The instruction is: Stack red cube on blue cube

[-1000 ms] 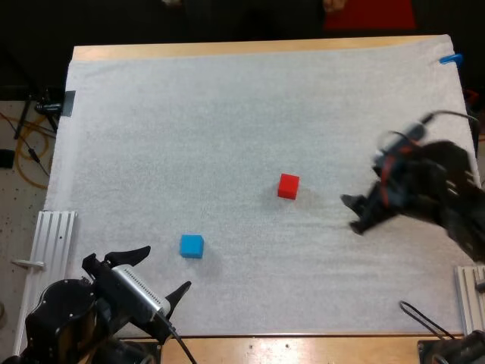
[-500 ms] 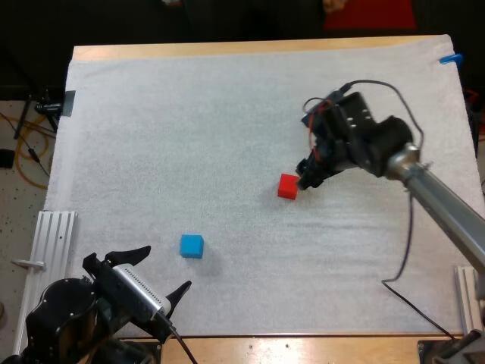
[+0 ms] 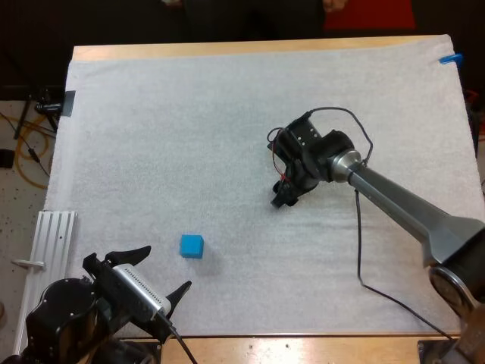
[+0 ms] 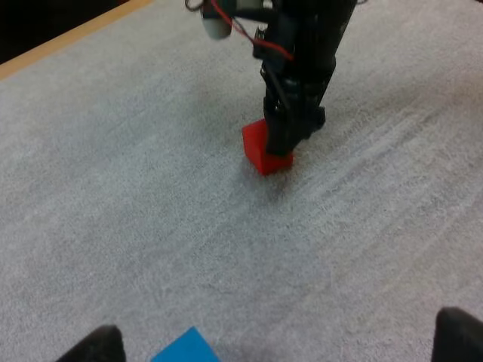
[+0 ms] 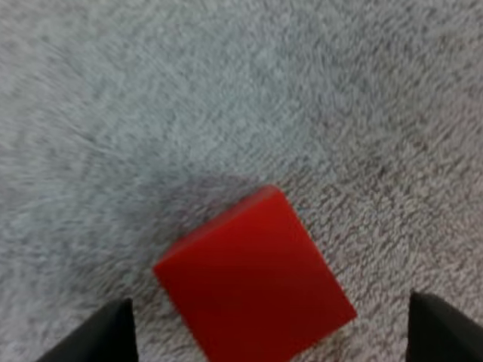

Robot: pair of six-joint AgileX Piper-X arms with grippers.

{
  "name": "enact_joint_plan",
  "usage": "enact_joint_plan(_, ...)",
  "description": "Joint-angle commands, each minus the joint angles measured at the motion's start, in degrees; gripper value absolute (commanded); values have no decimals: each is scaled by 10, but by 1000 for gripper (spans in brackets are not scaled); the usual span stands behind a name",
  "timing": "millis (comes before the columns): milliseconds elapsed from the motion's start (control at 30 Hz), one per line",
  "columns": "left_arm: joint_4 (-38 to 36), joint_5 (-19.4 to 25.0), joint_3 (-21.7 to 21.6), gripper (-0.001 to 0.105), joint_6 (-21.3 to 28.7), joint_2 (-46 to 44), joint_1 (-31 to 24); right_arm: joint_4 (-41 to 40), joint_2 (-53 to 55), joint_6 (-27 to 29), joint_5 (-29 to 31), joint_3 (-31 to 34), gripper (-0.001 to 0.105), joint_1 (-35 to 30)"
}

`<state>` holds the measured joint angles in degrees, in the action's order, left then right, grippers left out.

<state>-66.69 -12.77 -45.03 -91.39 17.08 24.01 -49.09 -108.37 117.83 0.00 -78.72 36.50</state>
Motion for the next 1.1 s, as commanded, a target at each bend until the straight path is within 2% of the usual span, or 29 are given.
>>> enact_joint_plan(0,0,-5,-4,76,2,1,2,9,-4,-2,0,-6,69,-3)
enact_joint_plan(167,0,-5,-4,76,2,1,2,32,-19,-7,0,-6,68,-3)
enact_joint_plan(233,0,-5,-4,76,2,1,2,35,-19,-11,0,-6,64,-3)
enact_joint_plan(300,0,-5,-4,76,2,1,2,32,-19,-10,0,-6,46,-3)
enact_joint_plan(400,0,-5,-4,76,2,1,2,29,-19,-10,0,-6,27,-3)
enact_joint_plan(500,0,-5,-4,76,2,1,2,17,-17,-18,0,-11,19,-3)
enact_joint_plan(667,0,-5,-2,76,2,1,2,-28,4,-23,-6,-39,19,4)
enact_joint_plan(767,-8,-5,-2,76,2,1,2,-56,30,-6,-6,-58,19,23)
enact_joint_plan(833,-22,-2,-2,76,2,1,2,-70,44,6,-4,-69,19,44)
enact_joint_plan(1067,-114,54,-2,76,-2,1,2,-95,64,20,15,-122,19,153)
